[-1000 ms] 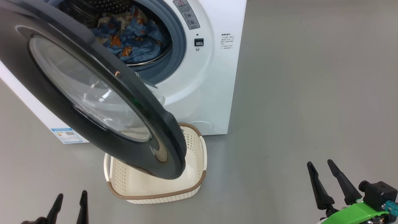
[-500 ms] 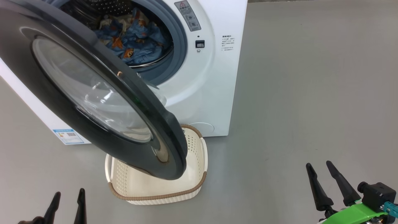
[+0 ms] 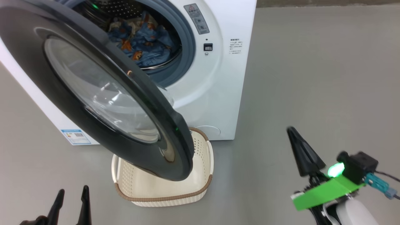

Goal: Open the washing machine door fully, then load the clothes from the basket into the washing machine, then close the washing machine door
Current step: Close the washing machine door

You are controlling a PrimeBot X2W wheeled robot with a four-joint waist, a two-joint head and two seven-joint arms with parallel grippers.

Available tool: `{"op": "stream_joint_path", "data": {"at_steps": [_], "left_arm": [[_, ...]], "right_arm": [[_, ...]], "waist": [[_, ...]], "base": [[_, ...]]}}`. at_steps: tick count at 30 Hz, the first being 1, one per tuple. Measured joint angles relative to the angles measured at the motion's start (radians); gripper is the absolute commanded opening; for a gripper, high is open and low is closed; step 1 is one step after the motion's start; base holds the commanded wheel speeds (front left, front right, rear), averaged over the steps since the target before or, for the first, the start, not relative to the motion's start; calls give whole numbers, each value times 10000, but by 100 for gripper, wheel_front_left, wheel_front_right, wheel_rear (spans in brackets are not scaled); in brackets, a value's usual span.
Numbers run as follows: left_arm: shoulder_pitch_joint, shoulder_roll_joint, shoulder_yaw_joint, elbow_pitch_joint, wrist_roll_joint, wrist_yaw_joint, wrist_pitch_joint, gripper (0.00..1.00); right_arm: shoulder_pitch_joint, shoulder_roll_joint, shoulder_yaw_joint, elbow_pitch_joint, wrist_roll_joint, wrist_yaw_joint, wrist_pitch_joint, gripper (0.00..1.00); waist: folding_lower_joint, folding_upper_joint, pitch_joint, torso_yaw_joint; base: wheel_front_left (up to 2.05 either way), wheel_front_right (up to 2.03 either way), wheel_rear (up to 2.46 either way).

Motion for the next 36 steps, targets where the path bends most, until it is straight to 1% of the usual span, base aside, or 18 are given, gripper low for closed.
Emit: {"op": "stream_joint_path", "data": {"at_steps": [4,5,8,11,14,15,16,19,24,29,36], "left_arm": [[148,-46,8,-71,0,0,-2,100],[148,-46,8,-71,0,0,-2,100],[270,-111,-15,-96,0,0,-2,100],[352,-178,-54,-140,0,0,-2,100],[359,-213,-82,-169,0,0,-2,100],[363,-228,-121,-173,0,0,-2,100],[366,-247,-144,-173,-2,0,-4,100],[368,-270,-196,-173,-2,0,-8,100],[365,-322,-270,-171,-13,0,-10,100],[341,-336,-389,-111,-107,0,-10,100],[112,-403,-571,-10,-184,0,-10,100]], "right_arm": [[-584,140,516,-604,12,0,0,0],[-584,140,516,-604,12,0,0,0],[-1014,259,989,-1185,12,0,-2,0],[-1350,366,1582,-1666,0,0,-23,0],[-1535,397,2324,-1894,-8,0,-29,0],[-1568,408,2851,-1927,-13,0,-29,0],[-1568,410,3455,-1887,-4,0,-29,0],[-1570,428,4228,-1584,73,0,-29,0],[-1562,422,5078,-727,385,0,-29,0],[-1565,357,5524,222,646,0,-27,0],[-1847,393,5419,1300,840,0,-27,0]], "waist": [[0,0,-120,156],[0,0,-120,156],[0,0,-196,279],[0,0,-250,407],[1,0,-289,517],[0,0,-300,583],[0,0,-299,648],[0,0,-273,746],[1,0,-167,930],[0,0,45,1104],[0,0,406,1340]], "base": [[0,0,0],[0,0,0],[0,0,0],[0,0,0],[0,0,0],[0,0,0],[0,0,0],[0,0,0],[0,0,0],[0,0,0],[0,0,0]]}}
